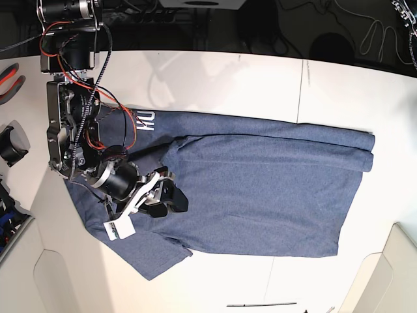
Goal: Layout the t-shirt on the table in an organized manner, then fold the t-shirt properly
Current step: 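Move the right gripper down onto the shirt side near the sleeve, then grasp the shirt side with the right gripper and pull it toward the robot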
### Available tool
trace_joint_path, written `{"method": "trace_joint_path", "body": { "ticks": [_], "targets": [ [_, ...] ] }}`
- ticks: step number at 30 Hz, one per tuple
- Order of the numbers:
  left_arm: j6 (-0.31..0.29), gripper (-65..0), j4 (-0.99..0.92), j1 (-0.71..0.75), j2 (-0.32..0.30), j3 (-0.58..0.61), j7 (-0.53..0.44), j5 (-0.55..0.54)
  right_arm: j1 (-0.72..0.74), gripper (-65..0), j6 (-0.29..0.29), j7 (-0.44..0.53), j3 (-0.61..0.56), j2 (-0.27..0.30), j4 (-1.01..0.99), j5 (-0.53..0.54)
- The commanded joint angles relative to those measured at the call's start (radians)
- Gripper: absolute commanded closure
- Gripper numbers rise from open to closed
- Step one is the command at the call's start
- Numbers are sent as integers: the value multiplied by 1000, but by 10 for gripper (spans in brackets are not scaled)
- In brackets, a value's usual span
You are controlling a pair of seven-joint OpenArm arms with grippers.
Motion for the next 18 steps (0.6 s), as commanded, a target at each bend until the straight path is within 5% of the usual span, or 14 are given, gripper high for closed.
{"method": "trace_joint_path", "body": {
  "ticks": [1,5,9,14,18],
  "targets": [
    [-4,-219,17,-13,-30,-6,-18,-18,27,-321,4,24,3,3,16,19],
    [-4,-219,17,-13,-30,-6,-14,-17,27,-268,3,22,41,3,19,19],
    [-4,-219,17,-12,-24,-6,4,-18,21,0,4,-97,158,3,36,35],
    [-4,-201,17,-7,2,-6,12,-18,-33,0,4,-198,344,20,97,71],
    [-40,-71,14,-2,20,13,12,-34,-156,0,4,-177,402,43,174,37]
  ]
}}
